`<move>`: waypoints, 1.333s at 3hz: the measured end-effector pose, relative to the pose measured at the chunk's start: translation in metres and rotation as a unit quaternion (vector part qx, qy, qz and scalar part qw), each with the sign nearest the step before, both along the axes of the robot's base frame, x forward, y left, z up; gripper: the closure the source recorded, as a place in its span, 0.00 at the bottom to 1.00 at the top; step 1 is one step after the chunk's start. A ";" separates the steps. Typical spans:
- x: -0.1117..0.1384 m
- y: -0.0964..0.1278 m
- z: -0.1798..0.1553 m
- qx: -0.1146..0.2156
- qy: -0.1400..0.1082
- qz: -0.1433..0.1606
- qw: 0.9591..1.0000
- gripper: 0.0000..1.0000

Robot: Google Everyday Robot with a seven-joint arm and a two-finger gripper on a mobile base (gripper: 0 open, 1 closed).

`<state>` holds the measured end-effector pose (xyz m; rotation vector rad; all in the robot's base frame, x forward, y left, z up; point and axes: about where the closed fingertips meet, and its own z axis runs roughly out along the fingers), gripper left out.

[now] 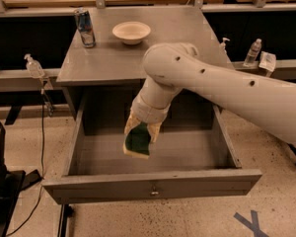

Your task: Pick sponge from top drawer and place on counter

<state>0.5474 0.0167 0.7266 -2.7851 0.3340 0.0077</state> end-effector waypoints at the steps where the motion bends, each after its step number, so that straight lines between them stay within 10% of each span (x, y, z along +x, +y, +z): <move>1: 0.009 -0.002 0.022 0.015 0.006 -0.039 0.999 1.00; 3: 0.047 -0.038 0.124 0.101 0.007 -0.160 0.982 1.00; 4: 0.081 -0.045 0.166 0.087 -0.003 -0.211 0.974 1.00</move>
Offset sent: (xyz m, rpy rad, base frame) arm 0.0391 -0.0427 0.1292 0.2087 0.0045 -0.3842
